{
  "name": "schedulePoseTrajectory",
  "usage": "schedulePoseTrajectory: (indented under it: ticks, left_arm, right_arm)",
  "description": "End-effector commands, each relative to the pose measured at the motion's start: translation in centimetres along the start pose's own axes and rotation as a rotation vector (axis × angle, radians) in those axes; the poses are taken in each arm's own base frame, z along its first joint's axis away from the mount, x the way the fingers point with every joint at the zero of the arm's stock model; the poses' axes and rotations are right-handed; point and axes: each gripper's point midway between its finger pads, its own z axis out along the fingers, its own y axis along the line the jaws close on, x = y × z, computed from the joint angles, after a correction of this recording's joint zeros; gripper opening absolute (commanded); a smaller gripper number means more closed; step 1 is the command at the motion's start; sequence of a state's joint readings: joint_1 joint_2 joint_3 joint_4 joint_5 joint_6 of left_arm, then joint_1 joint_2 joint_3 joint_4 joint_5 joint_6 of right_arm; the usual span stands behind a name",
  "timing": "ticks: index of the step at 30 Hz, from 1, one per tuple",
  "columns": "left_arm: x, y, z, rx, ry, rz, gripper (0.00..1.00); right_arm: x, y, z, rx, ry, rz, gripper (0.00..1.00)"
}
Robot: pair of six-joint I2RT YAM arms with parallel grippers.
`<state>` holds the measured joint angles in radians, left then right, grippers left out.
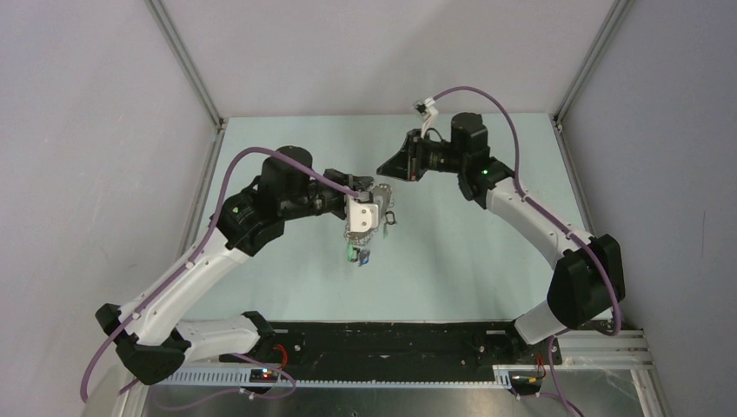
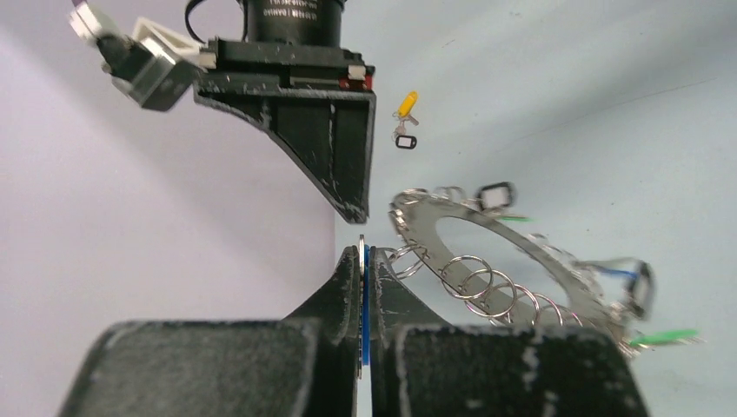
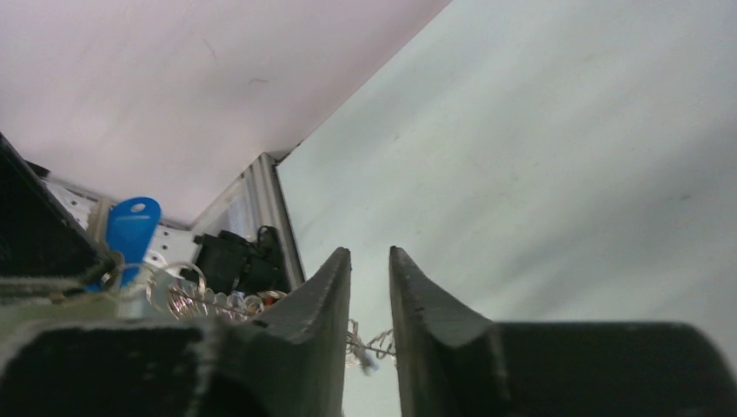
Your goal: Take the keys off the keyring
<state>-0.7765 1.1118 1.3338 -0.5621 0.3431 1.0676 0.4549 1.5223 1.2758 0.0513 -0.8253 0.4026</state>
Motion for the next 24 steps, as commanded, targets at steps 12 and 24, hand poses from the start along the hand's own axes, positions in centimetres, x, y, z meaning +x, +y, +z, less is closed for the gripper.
schedulePoseTrajectory:
  ticks: [12, 24]
  left_arm:
    - [-2.7, 1.1, -1.4, -0.073, -0.120, 0.034, 0.00]
    - [-2.4, 1.7, -1.7, -0.099, -0.102, 0.049, 0.00]
  right_arm:
    - [-0.9, 3.0, -0.9, -0.052, 0.000, -0.513, 0.55]
    - [3.3, 4.9, -0.7, -0.083, 0.126, -0.558, 0.47]
